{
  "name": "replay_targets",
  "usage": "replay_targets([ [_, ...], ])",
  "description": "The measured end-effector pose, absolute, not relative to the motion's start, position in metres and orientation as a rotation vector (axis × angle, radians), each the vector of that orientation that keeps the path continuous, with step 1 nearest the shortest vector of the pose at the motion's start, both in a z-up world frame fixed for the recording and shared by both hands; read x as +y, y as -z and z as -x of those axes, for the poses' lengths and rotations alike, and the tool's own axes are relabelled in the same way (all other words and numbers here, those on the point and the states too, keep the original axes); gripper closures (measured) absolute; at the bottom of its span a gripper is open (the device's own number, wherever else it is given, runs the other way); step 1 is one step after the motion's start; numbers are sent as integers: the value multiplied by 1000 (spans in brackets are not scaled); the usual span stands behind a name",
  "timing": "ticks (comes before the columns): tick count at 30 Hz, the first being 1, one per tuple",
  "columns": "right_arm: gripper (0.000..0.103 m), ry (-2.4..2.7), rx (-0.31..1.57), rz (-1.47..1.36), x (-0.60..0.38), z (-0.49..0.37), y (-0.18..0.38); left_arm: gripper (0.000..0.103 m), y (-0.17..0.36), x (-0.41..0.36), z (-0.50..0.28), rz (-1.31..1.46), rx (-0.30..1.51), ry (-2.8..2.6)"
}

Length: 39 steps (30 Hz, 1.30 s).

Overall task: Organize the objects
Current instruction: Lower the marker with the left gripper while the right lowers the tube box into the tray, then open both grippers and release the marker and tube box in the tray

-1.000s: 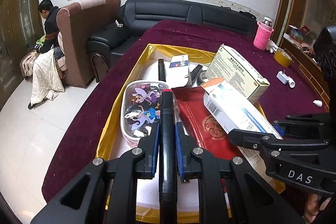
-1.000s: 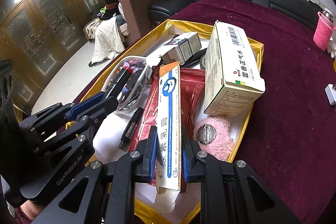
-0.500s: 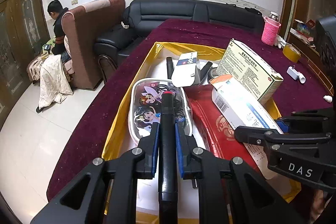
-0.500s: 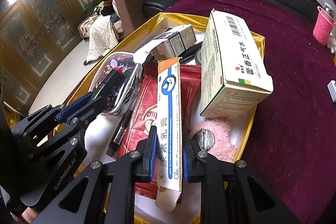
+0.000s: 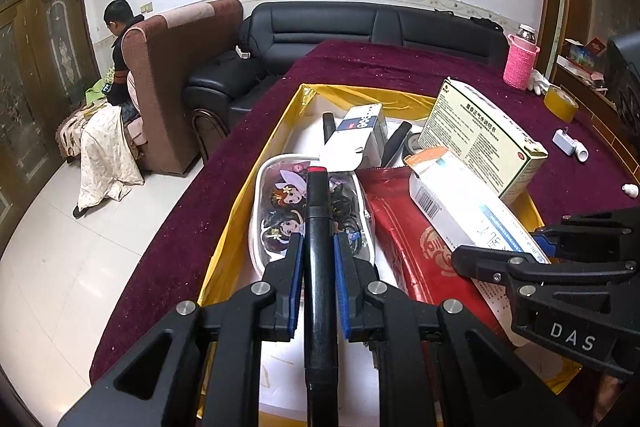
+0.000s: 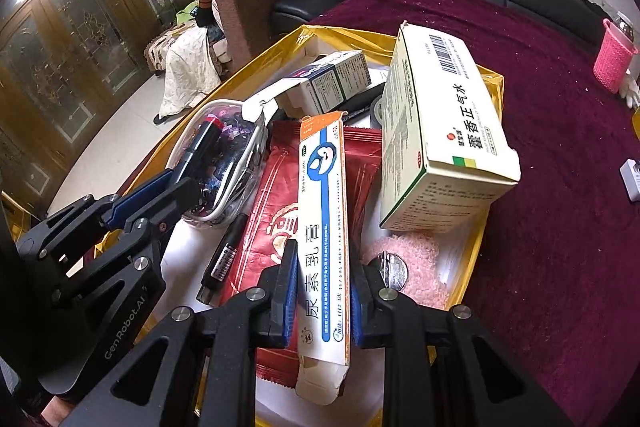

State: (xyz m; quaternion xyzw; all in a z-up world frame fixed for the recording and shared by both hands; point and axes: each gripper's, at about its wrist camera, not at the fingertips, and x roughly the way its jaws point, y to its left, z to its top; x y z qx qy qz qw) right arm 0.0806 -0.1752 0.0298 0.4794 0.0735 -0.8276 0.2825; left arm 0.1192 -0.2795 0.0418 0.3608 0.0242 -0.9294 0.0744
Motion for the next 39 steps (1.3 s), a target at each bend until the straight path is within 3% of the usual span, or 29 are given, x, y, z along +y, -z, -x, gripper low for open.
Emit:
replay_targets([
  [4,78,2217,198,-1284,-175,-81,-30,86,-42,-279,-119,-1081,75,2784],
  [8,78,2216,197,-1285,-175,-81,-30,69,-43,-280,-120,-1075,76,2775],
  [16,78,2206,191,-1293,-173,-83,-29,54,-50,-277,-125,-1048,64,2778],
  [18,78,2202,187,-1295,-172,-83,-29,41,-52,-277,-126,-1040,65,2779],
  [27,76,2195,147,-1293,-164,-89,-34,19,-60,-284,-134,-1012,106,2742],
  [39,65,2184,99,-1231,-148,-110,-52,13,-83,-273,-152,-922,75,2723],
])
